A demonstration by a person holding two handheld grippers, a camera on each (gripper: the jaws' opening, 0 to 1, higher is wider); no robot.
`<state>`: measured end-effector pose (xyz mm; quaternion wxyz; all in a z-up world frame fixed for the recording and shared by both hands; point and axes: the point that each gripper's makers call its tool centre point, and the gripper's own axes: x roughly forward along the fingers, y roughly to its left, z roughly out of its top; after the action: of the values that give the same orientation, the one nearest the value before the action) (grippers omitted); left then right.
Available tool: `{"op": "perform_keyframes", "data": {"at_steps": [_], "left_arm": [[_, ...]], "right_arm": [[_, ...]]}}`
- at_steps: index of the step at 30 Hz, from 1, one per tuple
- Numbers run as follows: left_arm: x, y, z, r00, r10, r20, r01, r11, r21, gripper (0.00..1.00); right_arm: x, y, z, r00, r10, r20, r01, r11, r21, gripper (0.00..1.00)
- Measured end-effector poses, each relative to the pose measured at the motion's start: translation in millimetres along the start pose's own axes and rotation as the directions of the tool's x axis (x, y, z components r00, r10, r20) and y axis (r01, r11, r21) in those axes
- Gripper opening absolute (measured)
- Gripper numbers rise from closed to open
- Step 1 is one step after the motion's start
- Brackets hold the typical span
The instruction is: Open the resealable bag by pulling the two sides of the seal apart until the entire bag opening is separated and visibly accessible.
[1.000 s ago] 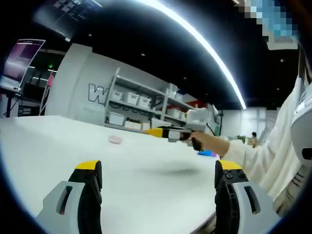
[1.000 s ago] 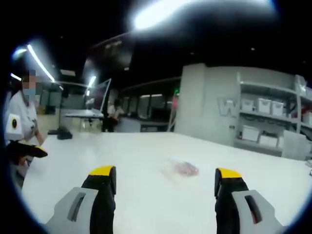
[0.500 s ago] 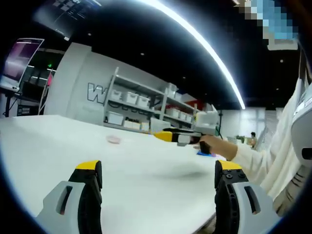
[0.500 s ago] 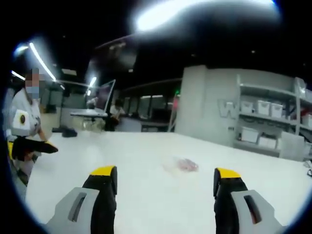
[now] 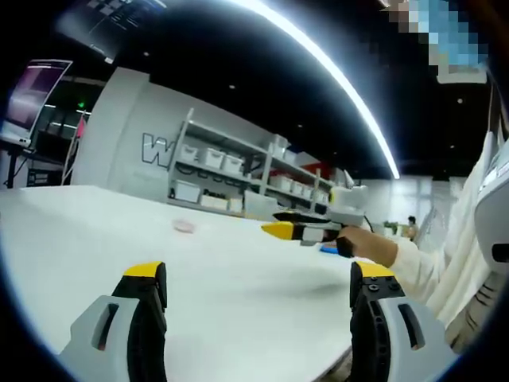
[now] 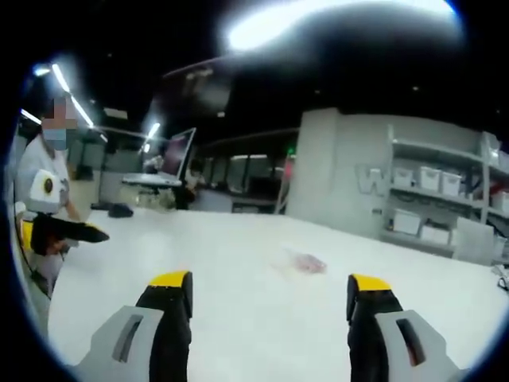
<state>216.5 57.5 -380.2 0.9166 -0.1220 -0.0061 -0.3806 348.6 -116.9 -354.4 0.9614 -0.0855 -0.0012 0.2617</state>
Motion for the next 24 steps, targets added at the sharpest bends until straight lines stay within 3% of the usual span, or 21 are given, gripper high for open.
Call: {"op": "perform_keyframes", "data": {"at_steps": [8, 14, 24], "left_arm": [[1, 0.8, -2.7, 1.000, 0.003, -0.003, -0.003, 1.000, 0.000, 0.94], [2, 2.1, -4.4, 1.000, 0.007, -0.007, -0.007, 1.000, -0.001, 0.94], [3, 2.8, -6.4, 1.000, 0.010, -0.015, -0.010, 1.000, -0.009, 0.94]], "right_arm": [[-6, 2, -2.8, 1.000, -0.004, -0.002, 0.004, 1.000, -0.007, 0.78], [-15, 4, -15.3, 0.999, -0.018, -0.032, 0.017, 0.999, -0.028, 0.78], [-38, 8, -21.7, 0.999, -0.044, -0.024, 0.045, 0.999, 0.015, 0.77]]}}
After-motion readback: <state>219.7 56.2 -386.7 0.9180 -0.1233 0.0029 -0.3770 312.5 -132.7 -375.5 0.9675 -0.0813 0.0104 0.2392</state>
